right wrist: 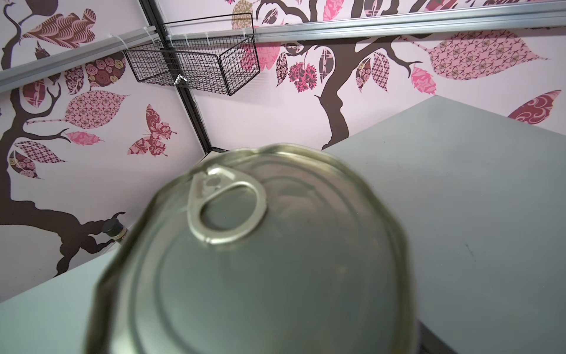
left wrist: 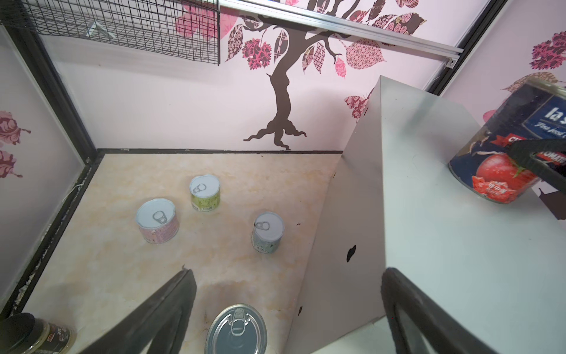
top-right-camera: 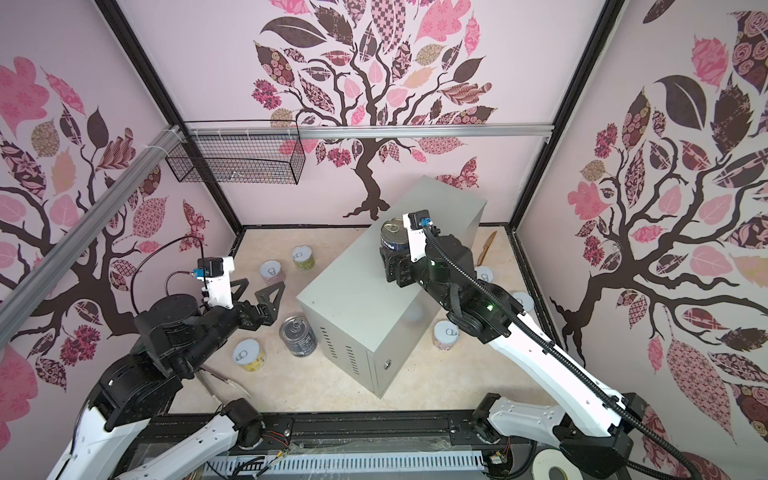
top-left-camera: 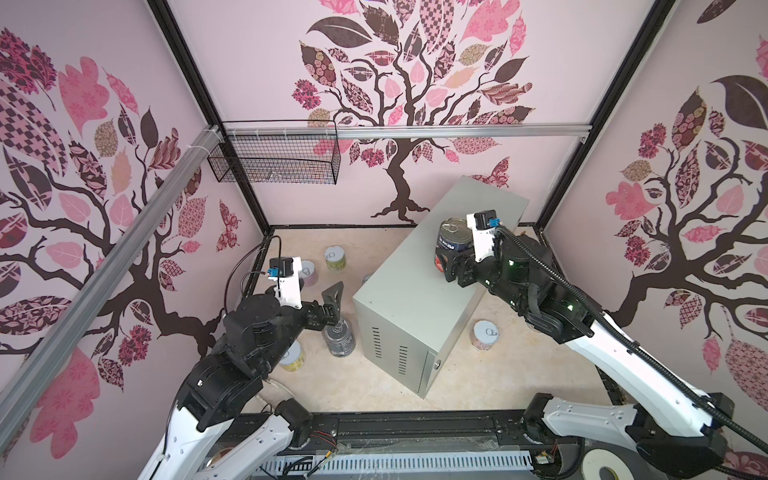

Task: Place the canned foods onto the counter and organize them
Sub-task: 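Carry the tomato can with the right gripper up over the grey box, then move the tomato can to the box's far end and lower it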

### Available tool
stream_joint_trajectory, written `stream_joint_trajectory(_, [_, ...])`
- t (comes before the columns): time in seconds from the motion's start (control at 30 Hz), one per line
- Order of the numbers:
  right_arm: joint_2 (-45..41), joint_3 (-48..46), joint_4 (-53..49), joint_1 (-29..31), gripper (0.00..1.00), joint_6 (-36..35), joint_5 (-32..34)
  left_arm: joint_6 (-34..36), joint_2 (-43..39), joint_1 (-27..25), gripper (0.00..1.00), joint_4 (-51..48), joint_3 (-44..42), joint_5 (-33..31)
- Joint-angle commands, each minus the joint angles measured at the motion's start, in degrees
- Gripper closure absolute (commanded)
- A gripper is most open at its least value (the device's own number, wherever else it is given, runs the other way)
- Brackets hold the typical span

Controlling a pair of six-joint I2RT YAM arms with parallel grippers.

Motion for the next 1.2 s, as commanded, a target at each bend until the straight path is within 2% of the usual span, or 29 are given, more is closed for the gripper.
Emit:
stream_joint_trajectory(0.0, [1.0,0.9,2.7,-0.6,0.22,-0.2,-0.2,0.4,0.4,0.0,0.02,1.8,-1.0,-0.3])
stream_joint_trajectory(0.17, [1.3,0.7,3.4,-1.6,0.35,0.5,0.1,0.3,1.4,0.0,0.02,2.5,-0.2,0.1])
stream_joint_trajectory(0.53, [2.6,3.0,2.2,-4.4,0.41,-2.0,6.6,0.1,4.5,0.0,0.02,5.6,0.5,1.7])
stream_joint_trajectory(0.87, [9.3,7.8,3.9,-18.2,0.43,-1.1,-0.5,1.4,7.2,-0.1,0.02,7.8,1.9,3.2])
stream_joint_trajectory(1.17, [18.0,13.3,6.7,-24.2,0.44,-1.9,-4.6,2.5,7.5,0.0,0.02,9.0,1.8,3.1])
